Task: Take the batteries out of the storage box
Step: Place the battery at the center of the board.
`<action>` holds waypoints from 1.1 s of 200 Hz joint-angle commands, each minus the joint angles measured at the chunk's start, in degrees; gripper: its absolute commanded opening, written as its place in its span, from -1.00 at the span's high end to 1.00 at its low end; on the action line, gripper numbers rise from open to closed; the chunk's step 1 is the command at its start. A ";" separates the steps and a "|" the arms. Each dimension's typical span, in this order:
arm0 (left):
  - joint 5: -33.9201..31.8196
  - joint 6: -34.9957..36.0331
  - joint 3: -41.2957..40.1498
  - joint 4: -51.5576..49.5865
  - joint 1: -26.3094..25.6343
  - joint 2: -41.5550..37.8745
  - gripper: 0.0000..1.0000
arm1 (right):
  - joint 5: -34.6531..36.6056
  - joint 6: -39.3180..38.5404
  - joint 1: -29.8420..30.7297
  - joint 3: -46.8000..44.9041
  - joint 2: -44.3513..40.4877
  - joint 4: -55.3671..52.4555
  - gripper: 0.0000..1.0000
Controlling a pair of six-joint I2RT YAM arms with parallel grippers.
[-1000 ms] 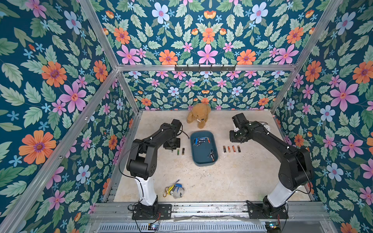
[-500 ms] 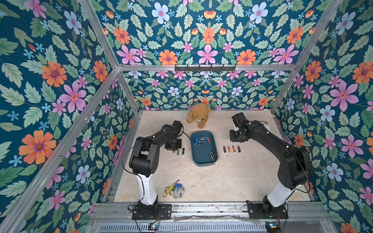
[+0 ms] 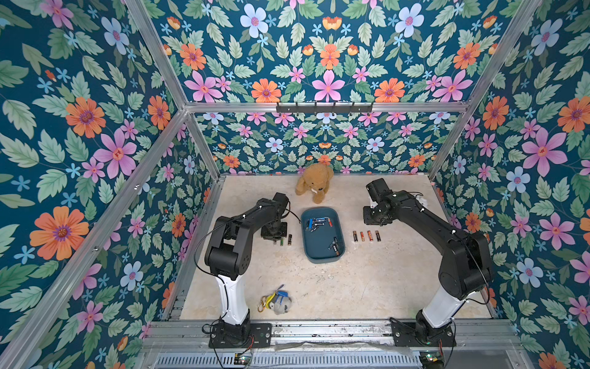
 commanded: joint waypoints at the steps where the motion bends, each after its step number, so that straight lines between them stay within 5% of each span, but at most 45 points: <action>1: 0.00 0.60 -0.16 0.13 0.10 -0.08 0.72 | 0.63 -0.16 -0.01 0.43 0.20 -0.75 0.28; 220: -0.32 0.24 1.70 -1.59 0.09 -0.17 0.50 | 0.63 -0.43 0.01 0.70 -0.15 -0.96 0.27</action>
